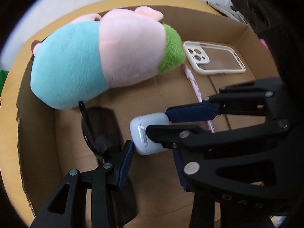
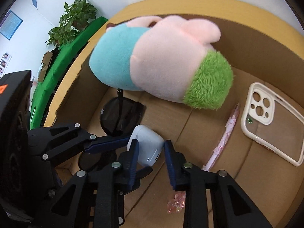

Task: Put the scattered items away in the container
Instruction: 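Lift the earbuds case with both grippers and carry it over the box, then lower the earbuds case into the box and open both grippers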

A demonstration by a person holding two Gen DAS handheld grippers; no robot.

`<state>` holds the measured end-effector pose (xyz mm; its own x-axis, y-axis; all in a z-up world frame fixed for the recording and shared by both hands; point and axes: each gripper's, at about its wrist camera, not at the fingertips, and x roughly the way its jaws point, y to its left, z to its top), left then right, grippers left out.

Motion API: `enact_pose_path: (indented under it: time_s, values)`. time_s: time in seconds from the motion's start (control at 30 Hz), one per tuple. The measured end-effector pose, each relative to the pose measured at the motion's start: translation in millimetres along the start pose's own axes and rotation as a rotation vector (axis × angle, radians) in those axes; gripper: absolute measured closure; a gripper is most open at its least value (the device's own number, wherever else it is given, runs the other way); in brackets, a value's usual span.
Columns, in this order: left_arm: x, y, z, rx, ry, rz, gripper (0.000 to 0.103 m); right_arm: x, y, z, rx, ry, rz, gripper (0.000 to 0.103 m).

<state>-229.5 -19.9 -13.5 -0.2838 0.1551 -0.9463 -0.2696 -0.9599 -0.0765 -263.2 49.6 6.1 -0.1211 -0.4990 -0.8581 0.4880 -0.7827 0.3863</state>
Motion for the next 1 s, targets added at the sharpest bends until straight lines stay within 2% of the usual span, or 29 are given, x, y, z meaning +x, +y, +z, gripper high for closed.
enact_pose_path:
  time_s: [0.1,0.23,0.37,0.57,0.73,0.83,0.9,1.0]
  values:
    - [3,0,-1,-0.004,0.005,-0.003,0.061,2,-5,0,0.019,-0.007,0.013,0.073]
    - [4,-7,-4,0.022,0.003,0.029,0.061,2,-8,-1,0.026,-0.008,0.021,0.073]
    - [2,-7,-11,-0.006,-0.010,0.025,0.060,1,-6,-2,0.022,-0.017,0.014,0.073]
    - [-19,-14,-25,-0.010,-0.065,0.021,0.060,3,0,-2,0.020,-0.045,-0.005,0.072]
    - [-47,-23,-41,0.004,-0.122,0.054,0.057,-5,0,-7,0.024,-0.067,-0.035,0.069]
    - [-69,-18,-47,-0.010,-0.179,0.065,0.055,-24,7,-11,0.030,-0.118,-0.005,0.049]
    - [-86,-15,-51,-0.036,-0.226,0.070,0.051,-45,14,-19,0.016,-0.175,0.006,0.029]
    - [-111,-10,-66,-0.065,-0.305,0.113,0.043,-84,29,-41,0.000,-0.267,-0.006,0.010]
